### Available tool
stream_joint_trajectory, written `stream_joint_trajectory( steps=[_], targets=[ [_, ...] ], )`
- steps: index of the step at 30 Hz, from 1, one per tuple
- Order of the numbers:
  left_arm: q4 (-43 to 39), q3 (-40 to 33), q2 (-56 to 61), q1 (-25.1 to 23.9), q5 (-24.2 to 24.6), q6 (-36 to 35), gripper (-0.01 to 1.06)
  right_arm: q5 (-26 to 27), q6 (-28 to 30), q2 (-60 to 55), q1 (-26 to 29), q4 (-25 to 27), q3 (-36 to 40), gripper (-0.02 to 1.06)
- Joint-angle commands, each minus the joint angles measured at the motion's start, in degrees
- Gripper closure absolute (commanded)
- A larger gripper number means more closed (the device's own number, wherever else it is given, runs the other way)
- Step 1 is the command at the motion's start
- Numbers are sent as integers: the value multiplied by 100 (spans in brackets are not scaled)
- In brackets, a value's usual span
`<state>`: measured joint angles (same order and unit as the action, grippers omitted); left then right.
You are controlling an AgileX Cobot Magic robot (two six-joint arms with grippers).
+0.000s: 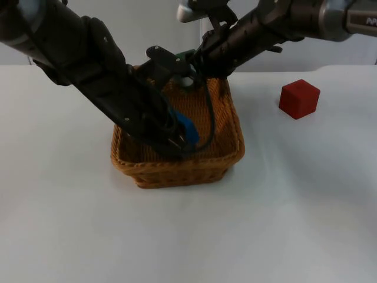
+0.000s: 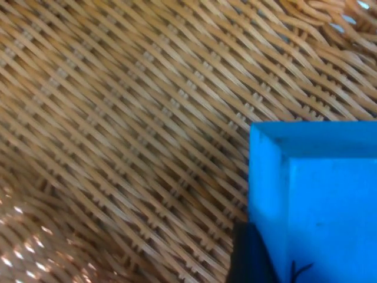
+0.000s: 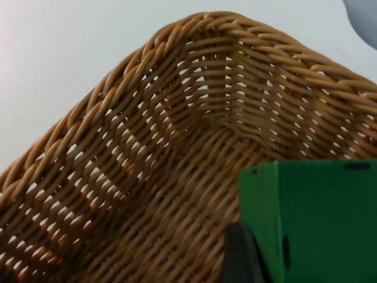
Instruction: Pick up one cube with each hand and place exactly two cubes into the same basket, leaving the remaining cube outside.
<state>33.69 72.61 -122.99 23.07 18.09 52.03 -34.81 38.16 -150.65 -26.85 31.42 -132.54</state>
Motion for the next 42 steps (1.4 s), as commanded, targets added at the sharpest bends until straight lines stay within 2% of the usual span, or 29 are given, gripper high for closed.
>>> stream_joint_trajectory(
  steps=[1,2,4,6,7,9,11,12,13,16,24,31,32,35,36,38,42],
  targets=[
    [-8,35,11,29,71,11,104,-12,30,5,-38,16,-39,85],
    [-8,35,11,29,71,11,104,-12,30,5,-38,16,-39,85],
    [-8,35,11,29,135,11,98,-12,30,5,-38,16,-39,77],
    [-8,35,11,29,245,11,79,-21,30,5,-38,16,-39,70],
    [-8,35,11,29,245,11,79,-21,30,5,-38,16,-39,70],
    [-8,35,11,29,273,11,68,-41,30,5,-38,16,-39,64],
    [8,35,11,29,273,11,50,-68,30,5,-38,16,-39,60],
    [18,35,11,29,273,11,45,-77,30,5,-38,16,-39,58],
    [18,35,11,29,273,11,45,-77,30,5,-38,16,-39,58],
    [18,35,11,29,273,11,37,-99,19,5,-38,16,-39,58],
    [-164,35,303,29,523,-2,35,-150,19,5,-38,-37,-39,58],
    [-207,35,789,29,550,-2,35,-269,119,5,-38,-176,-39,58],
    [-219,35,873,29,550,-2,35,-318,149,5,-38,-176,-39,57],
    [-219,35,1095,29,553,-2,35,-353,149,5,-38,-176,-39,41],
    [-219,35,1095,29,553,-2,35,-353,149,5,-38,-176,-39,41],
    [-219,35,1188,29,601,-2,35,-364,125,5,-38,-176,-39,32],
    [-219,35,1306,29,723,-2,35,-433,113,5,-38,-176,-39,31]
  ],
)
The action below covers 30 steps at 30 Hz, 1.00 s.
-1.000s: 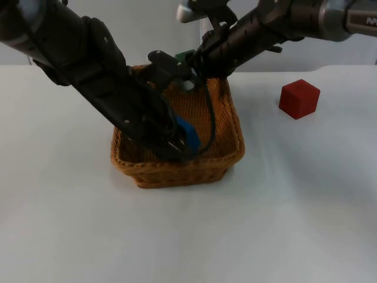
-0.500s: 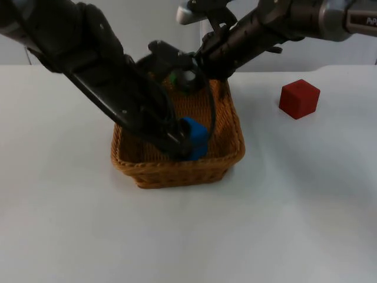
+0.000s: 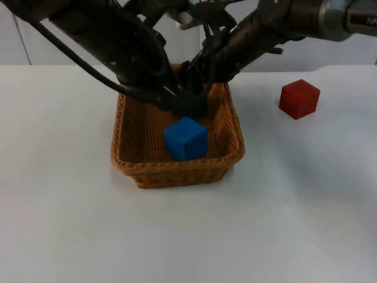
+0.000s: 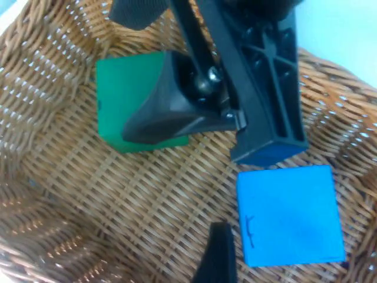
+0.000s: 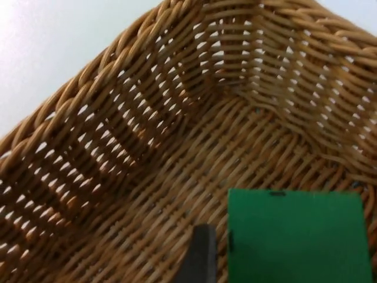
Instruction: Pick up one cube with each hand and place exactly two cubes into the same basket, leaving the remaining cube outside.
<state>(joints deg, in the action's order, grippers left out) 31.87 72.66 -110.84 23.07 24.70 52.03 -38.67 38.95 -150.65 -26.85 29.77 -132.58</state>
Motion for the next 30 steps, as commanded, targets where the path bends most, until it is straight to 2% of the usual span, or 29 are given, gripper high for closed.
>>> stream_joint_trajectory(
  steps=[1,6,10,15,18,20,21,25,30],
  targets=[
    [-37,30,127,29,134,-2,35,-74,34,19,-38,-11,-35,31],
    [-47,30,340,29,274,-2,35,-197,46,281,-23,-11,-35,31],
    [-58,30,669,29,331,-2,35,-323,46,751,-23,-239,-35,31],
    [-194,30,1158,17,356,-175,35,-775,46,1406,-23,-309,-35,31],
    [-402,30,1555,17,385,-442,35,-1217,35,1897,-23,-458,-35,31],
    [-514,30,1792,17,447,-580,35,-1467,-156,2208,-23,-590,-35,31],
    [-514,30,1792,17,447,-580,35,-1467,-156,2208,-23,-590,-35,31],
    [-597,30,2220,17,660,-635,35,-1728,-766,2694,1,-938,-35,31],
    [-597,30,2404,17,815,-844,35,-2025,-1137,2991,1,-1338,-35,31]
  ],
)
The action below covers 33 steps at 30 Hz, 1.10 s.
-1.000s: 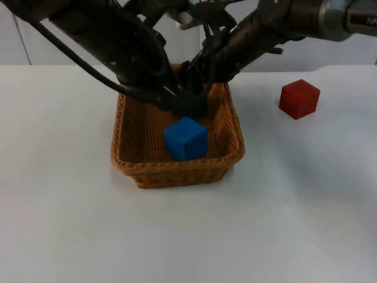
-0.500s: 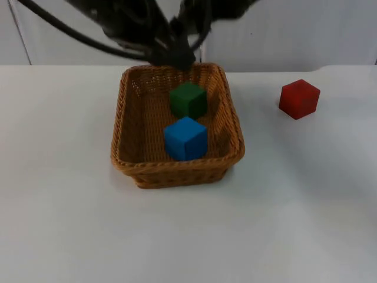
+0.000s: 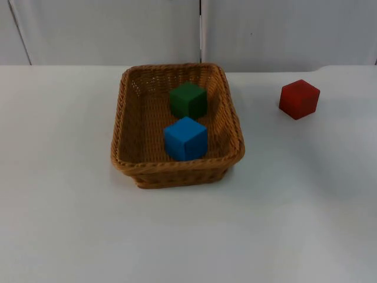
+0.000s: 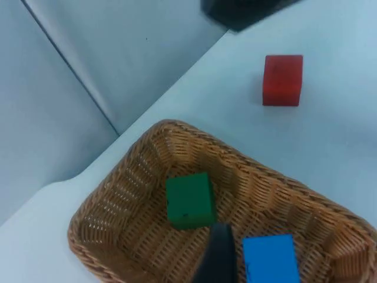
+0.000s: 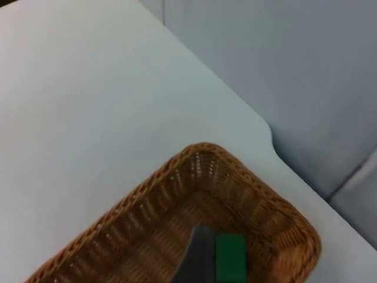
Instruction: Pick up one cube with each hand and place exactly two cubes into the same basket, leaving the remaining cube outside.
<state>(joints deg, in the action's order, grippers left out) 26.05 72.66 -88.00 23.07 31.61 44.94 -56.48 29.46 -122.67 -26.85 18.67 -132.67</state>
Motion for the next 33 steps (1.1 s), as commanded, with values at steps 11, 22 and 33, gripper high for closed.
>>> stream_joint_trajectory(
  steps=[11,22,33],
  targets=[
    [-15,-49,485,17,562,-382,35,-1131,-459,568,44,-330,-26,31],
    [-15,-597,1177,17,400,-462,35,-1314,-669,753,44,-295,113,31],
    [-15,-1088,1588,17,243,-636,35,594,-635,1978,44,-291,2871,31]
  ],
)
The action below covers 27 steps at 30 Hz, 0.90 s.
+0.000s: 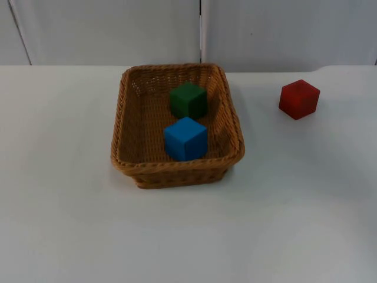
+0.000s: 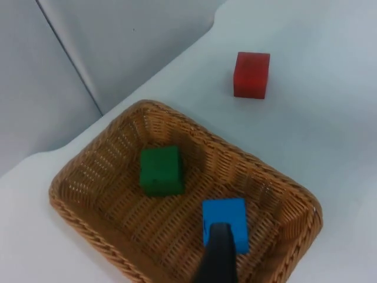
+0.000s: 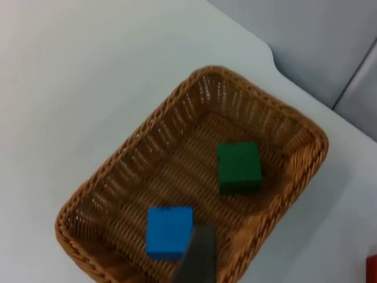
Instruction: Pick up one cube with each hand and place exactly two cubes into the same basket, leaving the remaining cube outside.
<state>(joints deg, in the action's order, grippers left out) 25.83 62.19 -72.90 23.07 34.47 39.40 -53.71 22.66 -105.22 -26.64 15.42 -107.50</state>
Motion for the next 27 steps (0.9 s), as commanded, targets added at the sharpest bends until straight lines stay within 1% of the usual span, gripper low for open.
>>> stream_joint_trajectory(
  steps=[1,4,5,9,10,15,16,18,20,27],
  targets=[
    [7,-65,105,17,-43,-83,35,552,62,372,22,34,735,31],
    [7,-164,226,17,-43,-113,35,1192,62,888,22,23,1722,31],
    [7,-164,226,17,-43,-113,35,1192,62,888,22,23,1722,31],
    [21,-307,463,17,-43,-211,35,1647,71,1482,22,11,2761,31],
    [21,-307,463,17,-43,-211,35,1647,71,1482,22,11,2761,31],
    [21,-317,768,17,-12,-534,35,2199,71,2261,22,23,3786,31],
    [21,-317,768,17,-12,-534,35,2199,71,2261,22,23,3786,31],
    [21,-317,911,17,52,-613,35,2334,71,2561,22,32,4128,31],
    [21,-330,1036,17,142,-674,35,2315,71,2843,22,32,4341,31],
    [38,-590,1425,17,121,-901,35,2190,71,3392,22,137,4735,31]
  ],
)
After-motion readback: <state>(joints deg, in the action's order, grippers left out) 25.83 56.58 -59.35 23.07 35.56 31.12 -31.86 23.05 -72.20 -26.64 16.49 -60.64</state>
